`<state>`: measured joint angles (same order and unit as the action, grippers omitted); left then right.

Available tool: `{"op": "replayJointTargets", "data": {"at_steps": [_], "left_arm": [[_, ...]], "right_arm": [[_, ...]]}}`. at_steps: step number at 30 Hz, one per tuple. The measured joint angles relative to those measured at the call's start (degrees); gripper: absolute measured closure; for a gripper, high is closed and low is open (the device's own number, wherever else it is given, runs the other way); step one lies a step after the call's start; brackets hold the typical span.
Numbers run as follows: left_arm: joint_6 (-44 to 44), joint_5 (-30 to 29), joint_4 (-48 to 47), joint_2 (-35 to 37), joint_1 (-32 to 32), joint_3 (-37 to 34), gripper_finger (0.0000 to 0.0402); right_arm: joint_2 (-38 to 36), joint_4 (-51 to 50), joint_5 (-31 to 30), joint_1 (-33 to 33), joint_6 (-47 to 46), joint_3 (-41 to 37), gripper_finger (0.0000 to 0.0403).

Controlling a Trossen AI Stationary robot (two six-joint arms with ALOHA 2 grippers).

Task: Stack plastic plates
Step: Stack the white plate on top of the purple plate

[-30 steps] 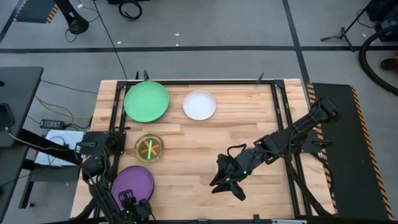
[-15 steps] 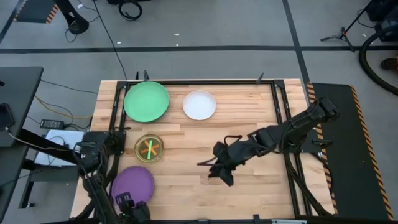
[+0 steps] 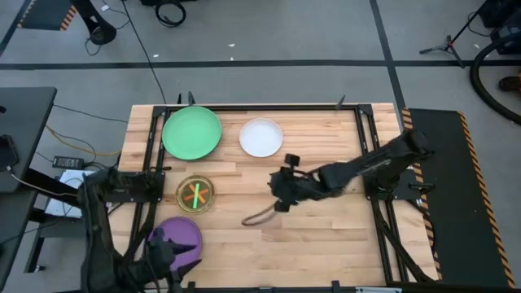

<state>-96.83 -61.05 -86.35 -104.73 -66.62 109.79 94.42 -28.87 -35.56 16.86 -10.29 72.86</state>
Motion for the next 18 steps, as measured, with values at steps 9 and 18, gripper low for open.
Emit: {"op": "replayJointTargets", "data": {"at_steps": [9,18], "left_arm": [[7.9,-12.9,2.7,6.1,4.6,0.0,0.0216],[13.7,6.1,3.3,10.1,8.8,-0.1,0.0216]], "right_arm": [[13.5,0.9,13.0,-13.1,7.2,0.0,0.0264],[18.9,13.9,15.9,-21.7,18.8,0.0,0.0264]]}}
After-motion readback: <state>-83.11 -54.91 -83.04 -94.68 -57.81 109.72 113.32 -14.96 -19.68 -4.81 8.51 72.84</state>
